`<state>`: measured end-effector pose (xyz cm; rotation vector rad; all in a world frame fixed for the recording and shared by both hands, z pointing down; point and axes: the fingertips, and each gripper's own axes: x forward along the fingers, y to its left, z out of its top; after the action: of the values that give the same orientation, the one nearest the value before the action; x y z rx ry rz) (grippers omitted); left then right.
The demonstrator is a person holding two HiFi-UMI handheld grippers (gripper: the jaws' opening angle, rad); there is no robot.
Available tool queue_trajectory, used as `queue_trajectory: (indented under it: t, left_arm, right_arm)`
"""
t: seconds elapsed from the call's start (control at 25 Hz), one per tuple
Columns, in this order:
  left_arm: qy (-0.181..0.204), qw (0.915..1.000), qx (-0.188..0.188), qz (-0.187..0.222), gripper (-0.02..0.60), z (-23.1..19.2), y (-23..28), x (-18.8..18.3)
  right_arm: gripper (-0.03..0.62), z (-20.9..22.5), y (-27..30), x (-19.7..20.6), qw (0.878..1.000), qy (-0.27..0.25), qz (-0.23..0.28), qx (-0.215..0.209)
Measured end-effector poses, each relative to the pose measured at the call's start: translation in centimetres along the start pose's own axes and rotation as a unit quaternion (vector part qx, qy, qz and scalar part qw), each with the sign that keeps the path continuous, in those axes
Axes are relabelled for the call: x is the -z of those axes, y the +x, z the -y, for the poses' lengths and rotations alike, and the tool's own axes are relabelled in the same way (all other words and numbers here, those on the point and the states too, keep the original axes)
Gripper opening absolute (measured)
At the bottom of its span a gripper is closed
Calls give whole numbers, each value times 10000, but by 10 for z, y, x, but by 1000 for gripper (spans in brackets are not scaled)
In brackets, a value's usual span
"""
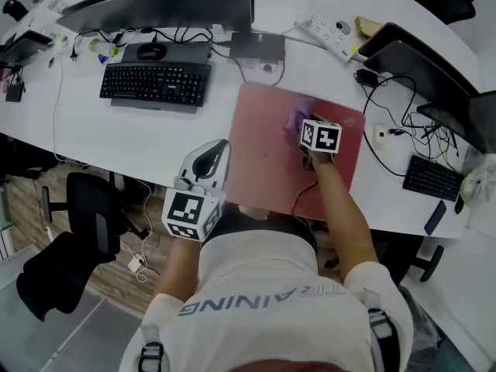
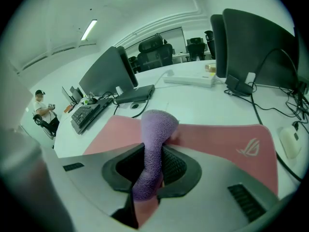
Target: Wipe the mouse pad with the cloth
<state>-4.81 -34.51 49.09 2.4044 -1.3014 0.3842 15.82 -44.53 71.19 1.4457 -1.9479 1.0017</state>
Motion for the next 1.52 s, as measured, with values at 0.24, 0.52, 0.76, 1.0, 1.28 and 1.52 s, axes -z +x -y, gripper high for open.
queue_trajectory:
  t: [0.24, 0.52, 0.76, 1.0, 1.28, 1.52]
  left_arm:
    - [7, 10000, -79, 59, 32, 46, 14, -1]
    - [95, 9999, -6, 114, 32, 95, 29, -6]
    - [160, 9997, 124, 110, 32, 120, 37, -10]
    - [183, 9995, 210, 154, 32, 121, 32, -16]
    - [197, 9989, 314, 304, 32, 89, 10, -29]
    - [148, 9984, 476, 275, 32, 38, -27, -24]
  right_arm:
    - [95, 68, -30, 9, 9999, 111, 70, 95]
    - [95, 150, -72, 26, 9983, 322, 225, 424]
    - [95, 200, -99, 41, 9958, 501, 288, 707]
    - [95, 190, -123, 27, 9943, 529, 690, 621]
    - [95, 89, -195, -22, 9835, 346, 1776, 75]
    - [96, -34, -196, -29, 9808, 39, 1914, -369]
